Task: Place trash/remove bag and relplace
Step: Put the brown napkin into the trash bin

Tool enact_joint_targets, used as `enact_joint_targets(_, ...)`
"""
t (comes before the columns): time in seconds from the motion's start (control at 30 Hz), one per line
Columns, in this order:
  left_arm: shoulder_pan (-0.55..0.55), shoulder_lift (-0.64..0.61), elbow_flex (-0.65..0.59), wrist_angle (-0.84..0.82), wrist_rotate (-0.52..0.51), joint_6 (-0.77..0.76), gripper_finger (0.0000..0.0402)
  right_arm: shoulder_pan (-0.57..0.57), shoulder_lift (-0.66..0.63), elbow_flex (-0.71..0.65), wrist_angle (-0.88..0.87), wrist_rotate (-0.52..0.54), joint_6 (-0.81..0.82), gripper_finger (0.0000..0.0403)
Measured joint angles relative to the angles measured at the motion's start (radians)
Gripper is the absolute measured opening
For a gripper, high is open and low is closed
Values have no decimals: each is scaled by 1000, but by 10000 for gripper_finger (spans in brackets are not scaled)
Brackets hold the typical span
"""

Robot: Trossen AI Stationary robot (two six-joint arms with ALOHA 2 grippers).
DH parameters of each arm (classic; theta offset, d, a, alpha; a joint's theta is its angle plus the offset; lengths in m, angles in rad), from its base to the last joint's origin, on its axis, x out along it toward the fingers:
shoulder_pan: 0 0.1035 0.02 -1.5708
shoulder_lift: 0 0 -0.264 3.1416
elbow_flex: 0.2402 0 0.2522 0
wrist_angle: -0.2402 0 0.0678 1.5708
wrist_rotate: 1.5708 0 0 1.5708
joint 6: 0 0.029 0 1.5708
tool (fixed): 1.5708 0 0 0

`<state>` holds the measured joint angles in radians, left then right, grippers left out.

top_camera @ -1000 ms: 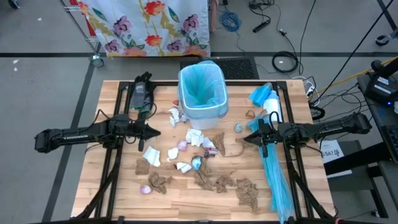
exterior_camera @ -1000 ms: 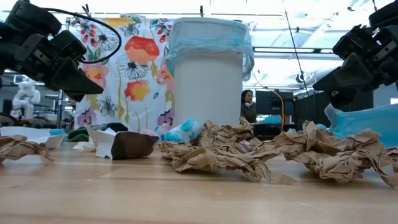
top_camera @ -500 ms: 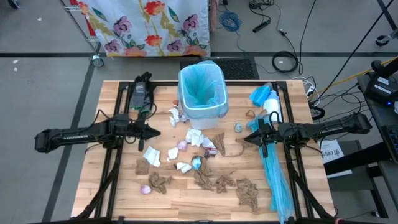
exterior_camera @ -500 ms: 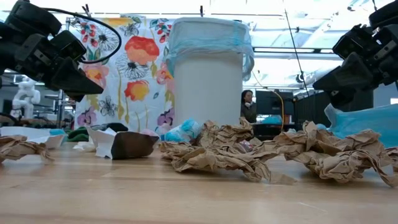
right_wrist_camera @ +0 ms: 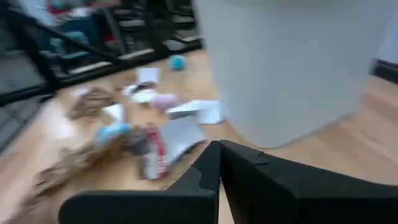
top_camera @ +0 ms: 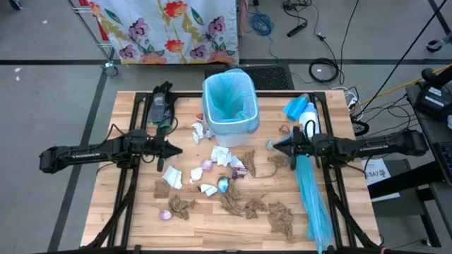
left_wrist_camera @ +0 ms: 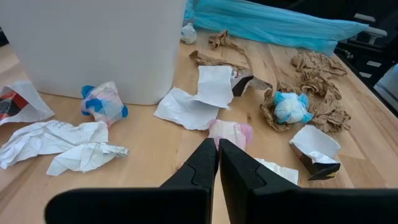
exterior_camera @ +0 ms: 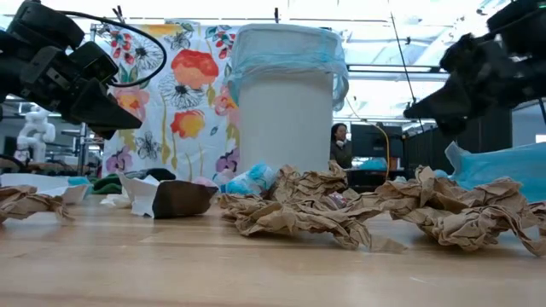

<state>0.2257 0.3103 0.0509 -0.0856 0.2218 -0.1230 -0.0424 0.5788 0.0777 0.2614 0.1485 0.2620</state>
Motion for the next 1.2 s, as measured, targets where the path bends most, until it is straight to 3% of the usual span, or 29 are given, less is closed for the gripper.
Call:
enact_joint_targets(0.3, 0, 0, 0, 0, 0, 0, 22, -172, 271, 204, -24, -25, -37, 0)
enact_joint_targets(0.63, 0, 0, 0, 0, 0, 0, 22, -296, 521, 441, -393, -16, 280, 0)
enact_joint_targets(0.8, 0, 0, 0, 1, 0, 0, 22, -227, 554, 585, -643, 24, 398, 0)
enact_joint_targets(0.97, 0, 0, 0, 0, 0, 0, 22, -88, 579, 739, -864, 86, 532, 0)
enact_joint_targets(1.2, 0, 0, 0, 0, 0, 0, 22, 105, 633, 869, -1077, 66, 751, 0)
